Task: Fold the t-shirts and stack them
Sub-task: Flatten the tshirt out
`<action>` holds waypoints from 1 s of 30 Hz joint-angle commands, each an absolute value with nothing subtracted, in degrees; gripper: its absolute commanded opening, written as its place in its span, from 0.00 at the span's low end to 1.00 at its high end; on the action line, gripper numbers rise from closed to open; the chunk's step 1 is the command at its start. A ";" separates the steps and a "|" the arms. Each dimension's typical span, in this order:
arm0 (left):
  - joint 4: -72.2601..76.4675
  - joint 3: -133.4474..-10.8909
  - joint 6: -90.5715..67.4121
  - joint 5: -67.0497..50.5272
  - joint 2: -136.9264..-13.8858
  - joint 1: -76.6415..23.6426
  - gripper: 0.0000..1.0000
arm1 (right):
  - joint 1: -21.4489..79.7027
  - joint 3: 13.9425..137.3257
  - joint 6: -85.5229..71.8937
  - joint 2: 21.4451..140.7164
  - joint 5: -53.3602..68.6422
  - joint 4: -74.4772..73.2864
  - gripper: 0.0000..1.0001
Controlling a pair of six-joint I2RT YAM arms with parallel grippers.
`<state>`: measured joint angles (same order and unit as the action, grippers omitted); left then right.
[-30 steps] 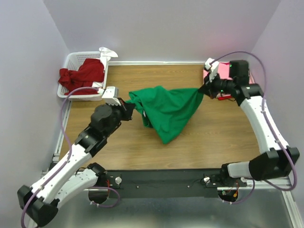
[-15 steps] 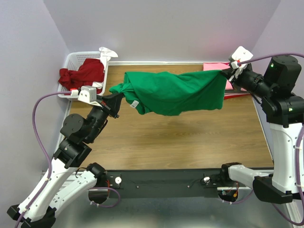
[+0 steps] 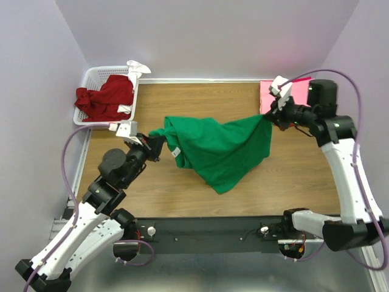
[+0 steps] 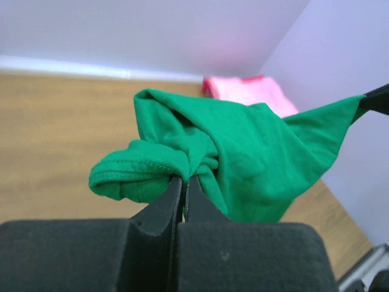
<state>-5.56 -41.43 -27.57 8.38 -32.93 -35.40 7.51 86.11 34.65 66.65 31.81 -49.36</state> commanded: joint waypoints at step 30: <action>4.13 -22.77 -39.55 2.64 -49.48 -23.55 0.05 | 39.10 46.50 35.77 71.28 32.35 -37.45 0.76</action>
<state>1.76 -24.25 -40.05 4.95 -50.15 -23.94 35.75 47.20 35.59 71.53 36.77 -39.27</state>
